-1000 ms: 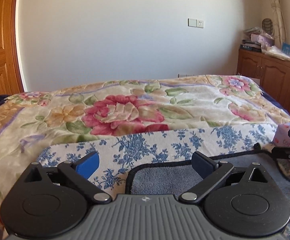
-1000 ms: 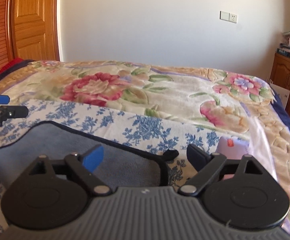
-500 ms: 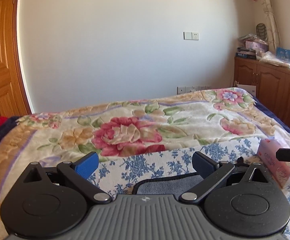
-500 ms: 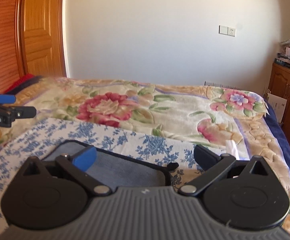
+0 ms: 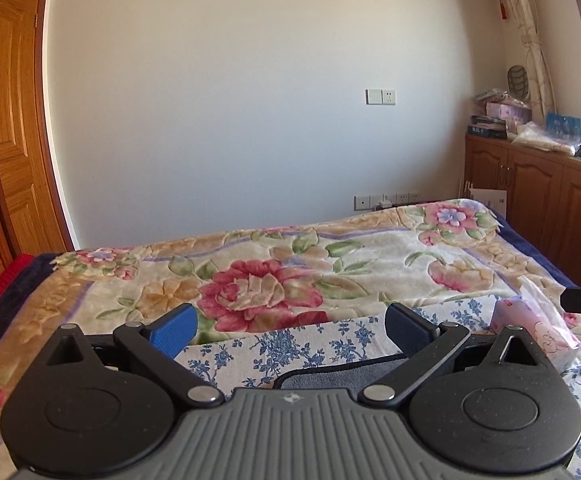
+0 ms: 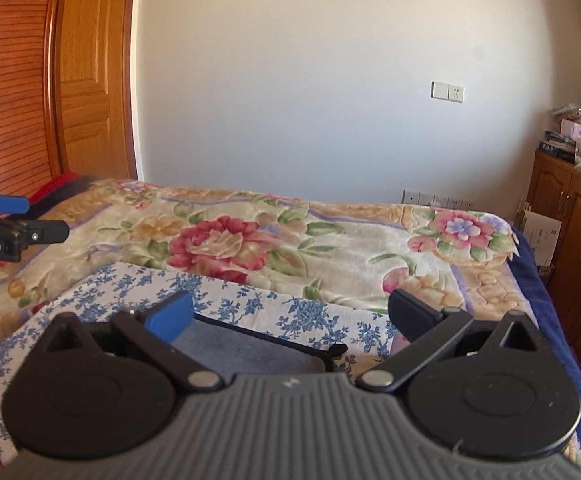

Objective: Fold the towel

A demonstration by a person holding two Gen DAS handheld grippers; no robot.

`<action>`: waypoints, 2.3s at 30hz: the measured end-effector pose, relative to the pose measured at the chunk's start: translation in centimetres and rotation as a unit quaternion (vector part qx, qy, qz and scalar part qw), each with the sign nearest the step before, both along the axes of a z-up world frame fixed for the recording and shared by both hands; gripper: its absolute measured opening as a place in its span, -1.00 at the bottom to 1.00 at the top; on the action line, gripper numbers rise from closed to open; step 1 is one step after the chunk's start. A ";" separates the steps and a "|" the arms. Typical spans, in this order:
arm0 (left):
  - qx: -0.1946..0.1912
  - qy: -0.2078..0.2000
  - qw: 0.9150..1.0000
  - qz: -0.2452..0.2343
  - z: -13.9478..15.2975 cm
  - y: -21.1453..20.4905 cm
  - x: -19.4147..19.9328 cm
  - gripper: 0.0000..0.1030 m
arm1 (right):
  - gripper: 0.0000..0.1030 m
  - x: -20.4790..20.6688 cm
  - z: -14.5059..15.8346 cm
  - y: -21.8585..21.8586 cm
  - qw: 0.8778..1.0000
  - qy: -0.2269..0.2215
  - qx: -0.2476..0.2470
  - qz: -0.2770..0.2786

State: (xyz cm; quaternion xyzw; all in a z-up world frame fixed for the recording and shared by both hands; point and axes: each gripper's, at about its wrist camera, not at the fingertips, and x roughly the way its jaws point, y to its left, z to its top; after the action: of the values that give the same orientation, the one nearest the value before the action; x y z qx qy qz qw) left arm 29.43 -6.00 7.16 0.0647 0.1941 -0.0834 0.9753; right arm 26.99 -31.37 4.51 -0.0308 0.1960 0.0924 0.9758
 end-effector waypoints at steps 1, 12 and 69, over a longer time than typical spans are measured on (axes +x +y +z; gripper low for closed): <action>0.000 -0.001 1.000 -0.001 0.3 0.0 -0.3 0.98 | 1.00 -0.4 0.2 0.0 1.000 -0.001 0.001 0.000; 0.009 -0.003 1.000 0.004 1.6 0.3 -4.6 1.00 | 1.00 -3.9 1.6 -0.6 1.000 -0.010 0.006 -0.005; 0.011 -0.044 0.999 0.004 1.5 2.6 -22.0 1.00 | 1.00 -18.7 -0.3 2.4 0.999 -0.026 0.028 0.003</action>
State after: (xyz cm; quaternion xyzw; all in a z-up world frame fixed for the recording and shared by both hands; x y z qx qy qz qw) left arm 7.47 -3.42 8.67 0.0779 0.1525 -0.0744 0.9824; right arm 8.31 -28.99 4.25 -0.0060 0.1677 0.0998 0.9807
